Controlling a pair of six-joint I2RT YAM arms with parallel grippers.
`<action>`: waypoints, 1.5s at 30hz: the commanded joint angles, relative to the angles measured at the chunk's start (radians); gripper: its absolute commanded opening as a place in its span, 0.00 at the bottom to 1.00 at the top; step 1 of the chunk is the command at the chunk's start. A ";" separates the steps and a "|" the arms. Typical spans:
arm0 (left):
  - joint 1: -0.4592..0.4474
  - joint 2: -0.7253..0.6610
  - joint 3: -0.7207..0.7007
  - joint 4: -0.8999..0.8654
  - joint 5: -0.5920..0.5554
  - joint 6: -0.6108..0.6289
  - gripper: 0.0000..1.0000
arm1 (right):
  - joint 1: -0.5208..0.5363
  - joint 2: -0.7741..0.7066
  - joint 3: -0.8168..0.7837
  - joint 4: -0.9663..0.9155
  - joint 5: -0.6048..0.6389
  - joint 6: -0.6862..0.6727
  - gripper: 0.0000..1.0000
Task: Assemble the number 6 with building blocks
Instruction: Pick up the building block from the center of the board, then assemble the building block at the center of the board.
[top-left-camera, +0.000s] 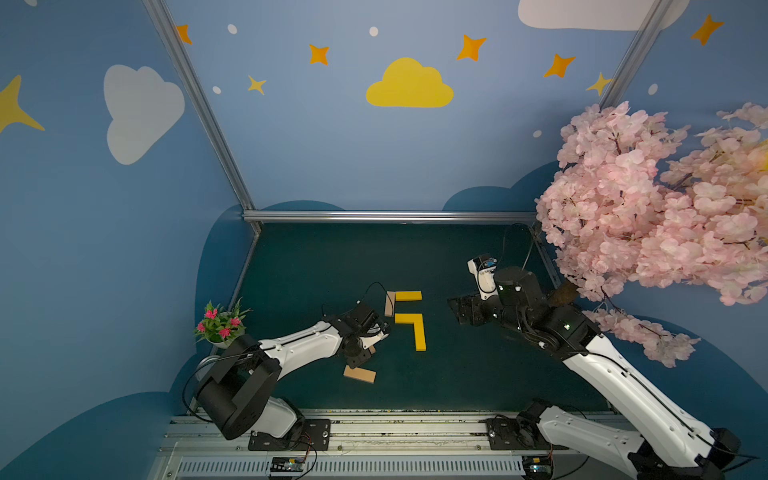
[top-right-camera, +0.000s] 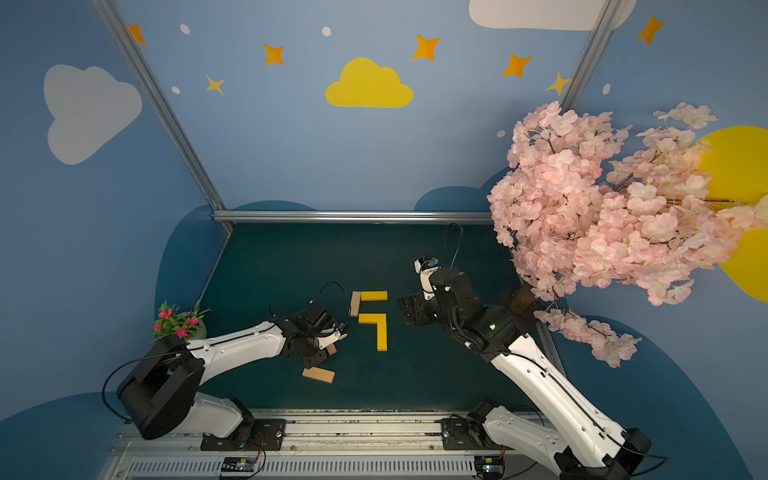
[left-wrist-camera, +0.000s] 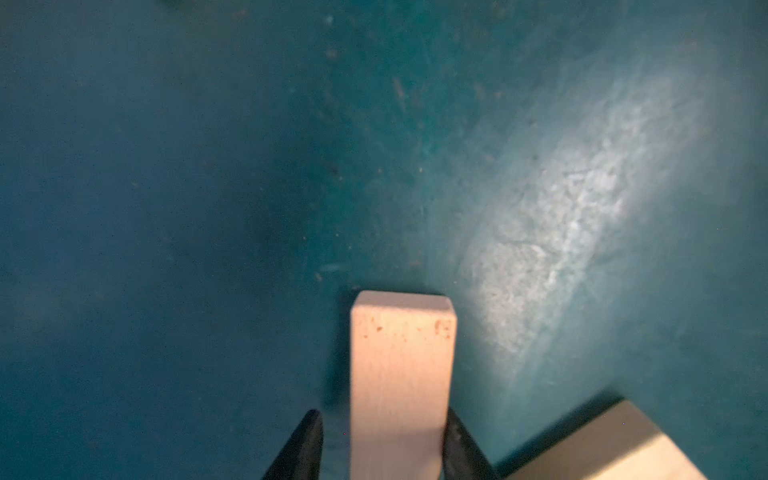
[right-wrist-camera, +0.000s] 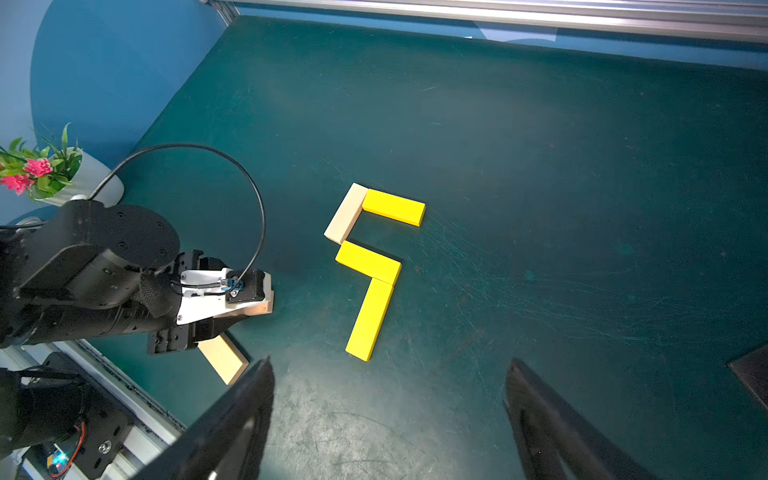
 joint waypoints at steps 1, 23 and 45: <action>0.004 0.031 -0.013 -0.053 0.017 -0.011 0.37 | -0.003 -0.022 -0.009 0.006 0.025 0.012 0.88; 0.020 0.170 0.342 -0.157 0.047 -0.680 0.31 | -0.004 -0.049 -0.040 0.029 0.052 0.023 0.88; -0.007 0.338 0.393 -0.093 0.022 -1.047 0.29 | -0.005 -0.056 -0.067 0.015 0.058 0.042 0.87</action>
